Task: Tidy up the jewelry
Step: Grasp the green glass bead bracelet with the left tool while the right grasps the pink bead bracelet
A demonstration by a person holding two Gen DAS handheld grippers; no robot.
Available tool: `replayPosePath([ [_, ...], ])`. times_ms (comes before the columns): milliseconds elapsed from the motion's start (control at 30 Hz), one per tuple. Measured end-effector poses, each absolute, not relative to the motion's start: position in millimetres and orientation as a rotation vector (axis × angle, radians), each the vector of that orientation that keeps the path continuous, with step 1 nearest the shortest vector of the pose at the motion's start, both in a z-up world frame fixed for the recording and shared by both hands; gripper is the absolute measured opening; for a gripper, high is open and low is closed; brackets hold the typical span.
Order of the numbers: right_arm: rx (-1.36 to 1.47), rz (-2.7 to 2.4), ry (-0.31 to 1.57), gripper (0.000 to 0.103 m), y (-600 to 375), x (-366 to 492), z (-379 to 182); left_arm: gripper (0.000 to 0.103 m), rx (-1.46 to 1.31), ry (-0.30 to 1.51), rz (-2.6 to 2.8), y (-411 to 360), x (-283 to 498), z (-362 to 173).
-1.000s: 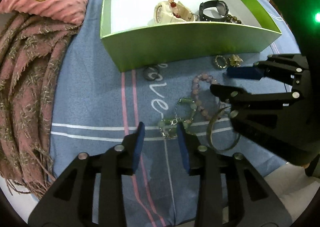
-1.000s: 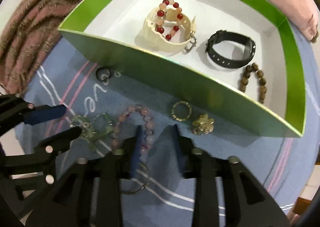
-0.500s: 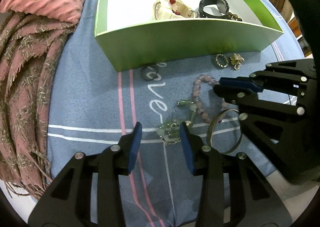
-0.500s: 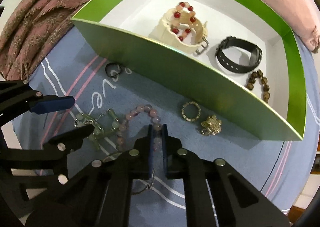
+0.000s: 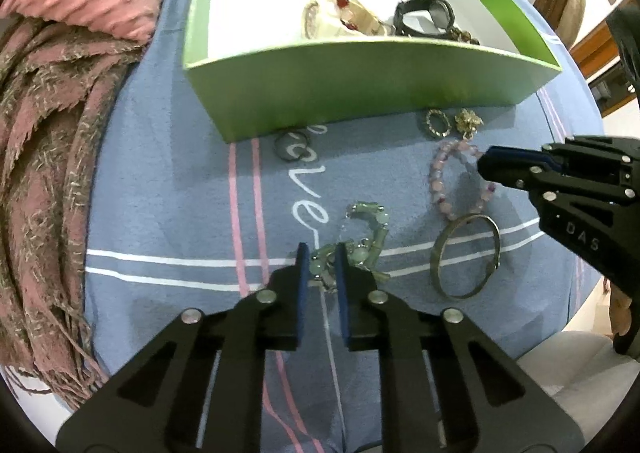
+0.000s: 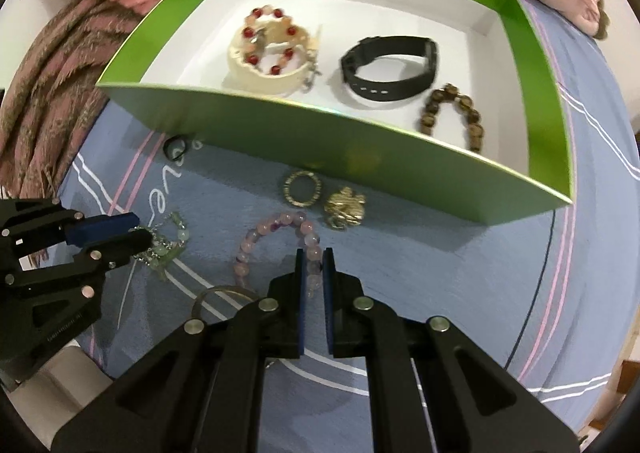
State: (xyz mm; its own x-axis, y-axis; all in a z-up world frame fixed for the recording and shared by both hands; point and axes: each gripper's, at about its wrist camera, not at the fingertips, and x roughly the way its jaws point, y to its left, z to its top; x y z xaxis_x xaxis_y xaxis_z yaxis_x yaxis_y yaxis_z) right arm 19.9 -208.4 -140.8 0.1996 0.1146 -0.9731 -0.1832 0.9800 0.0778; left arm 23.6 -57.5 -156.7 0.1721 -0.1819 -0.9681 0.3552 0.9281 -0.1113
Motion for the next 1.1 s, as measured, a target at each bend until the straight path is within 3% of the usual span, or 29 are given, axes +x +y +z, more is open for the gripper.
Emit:
replayPosePath([
  [67, -0.043, 0.199, 1.346, 0.007, -215, 19, -137, 0.005, 0.134, 1.334, -0.381, -52, 24, -150],
  [367, 0.009, 0.15, 1.329, 0.007, -233, 3, -125, 0.006, 0.131, 1.321, -0.392, -47, 23, -141],
  [400, 0.01, 0.148, 1.333, 0.007, -234, 2, -126, 0.009, 0.143, 1.319, -0.398, -52, 19, -140],
  [500, 0.011, 0.15, 1.34, 0.007, -235, 3, -128, 0.035, 0.171, 1.311, -0.424, -63, 12, -139],
  [733, 0.012, 0.155, 1.353, 0.007, -231, 5, -132, 0.036, 0.237, 1.345, -0.448, -82, 10, -152],
  [967, 0.024, 0.149, 1.363, 0.007, -230, 5, -136, 0.024, 0.211, 1.363, -0.453, -82, 12, -159],
  [1033, 0.025, 0.148, 1.364, 0.007, -230, 5, -136, 0.008, 0.196, 1.353, -0.461, -79, 12, -156],
  [1100, 0.025, 0.149, 1.364, 0.007, -231, 5, -136, 0.007, 0.179, 1.348, -0.463, -70, 16, -151],
])
